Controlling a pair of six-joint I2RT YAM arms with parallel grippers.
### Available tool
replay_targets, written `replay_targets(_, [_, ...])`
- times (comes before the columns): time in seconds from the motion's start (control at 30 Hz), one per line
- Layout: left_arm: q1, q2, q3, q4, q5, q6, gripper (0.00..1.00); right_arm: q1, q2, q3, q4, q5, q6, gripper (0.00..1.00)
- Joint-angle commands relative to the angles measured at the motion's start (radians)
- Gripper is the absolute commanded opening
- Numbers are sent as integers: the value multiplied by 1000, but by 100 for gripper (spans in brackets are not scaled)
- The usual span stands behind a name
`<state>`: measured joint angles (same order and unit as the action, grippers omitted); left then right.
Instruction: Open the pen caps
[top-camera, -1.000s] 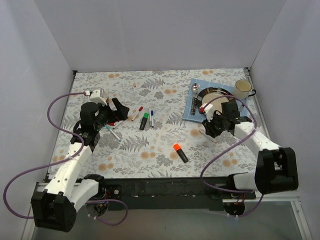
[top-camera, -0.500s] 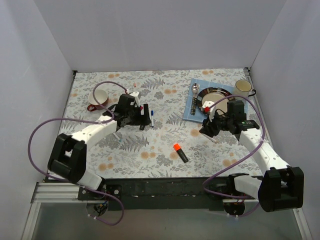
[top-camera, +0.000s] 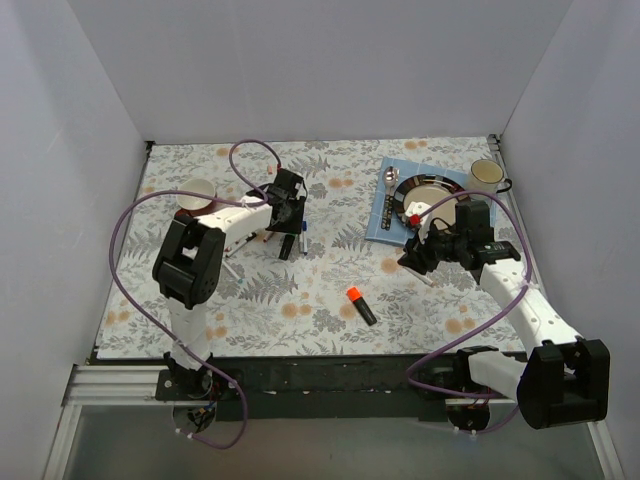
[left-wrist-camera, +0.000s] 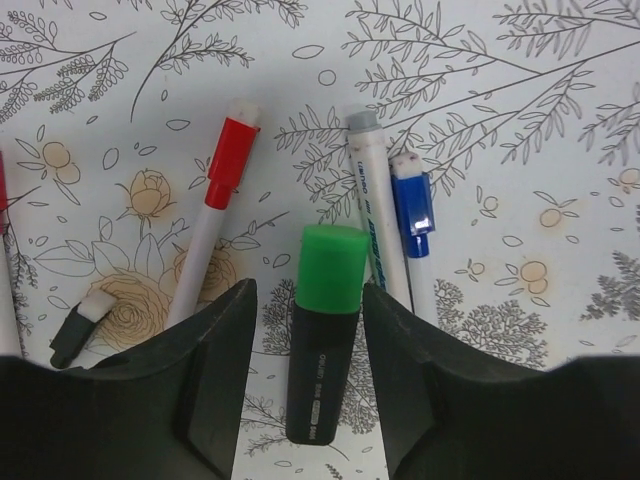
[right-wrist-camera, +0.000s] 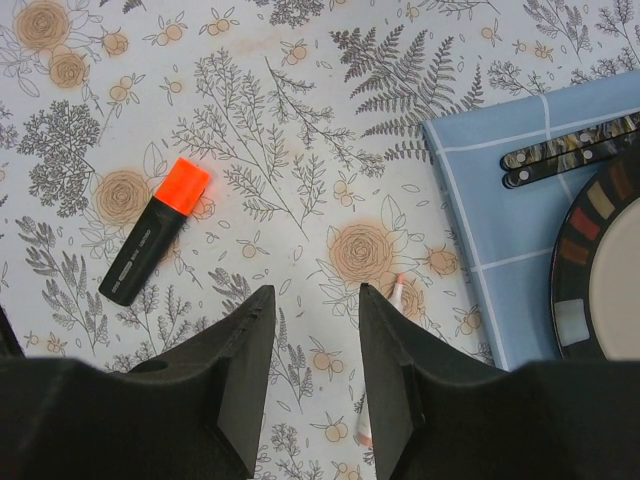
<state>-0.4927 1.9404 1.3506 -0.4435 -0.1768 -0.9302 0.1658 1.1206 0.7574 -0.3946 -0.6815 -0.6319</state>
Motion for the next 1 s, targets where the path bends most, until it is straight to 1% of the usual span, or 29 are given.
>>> replay_targets(0.0, [-6, 5, 64, -57, -56, 44, 45, 5, -24, 20, 3, -23, 6, 47])
replay_targets(0.1, [-6, 35, 88, -73, -27, 51, 43, 5, -24, 20, 5, -21, 6, 47])
replay_targets(0.37, [-9, 80, 127, -89, 6, 53, 43, 5, -21, 20, 5, -16, 8, 47])
replay_targets(0.6, [-18, 104, 133, -98, -18, 54, 42, 5, -19, 20, 7, -16, 8, 47])
replay_targets(0.7, [-24, 106, 131, -96, -29, 53, 37, 5, -16, 19, 7, -20, 11, 47])
replay_targets(0.73, [-27, 106, 131, -92, -32, 51, 30, 5, -15, 19, 5, -20, 9, 47])
replay_targets(0.8, [-27, 92, 124, -83, -38, 47, 25, 5, -16, 19, 7, -26, 11, 47])
replay_targets(0.83, [-26, 82, 116, -66, -49, 45, 20, 5, -15, 17, 7, -29, 11, 47])
replay_targets(0.9, [-26, 37, 90, -52, -64, 36, 15, 5, -12, 17, 5, -42, 14, 47])
replay_targets(0.93, [-27, 19, 79, -35, -78, 33, 11, 5, -10, 16, 5, -49, 15, 47])
replay_targets(0.97, [-27, -35, 53, -28, -82, 19, 10, 6, -5, 17, 5, -71, 17, 47])
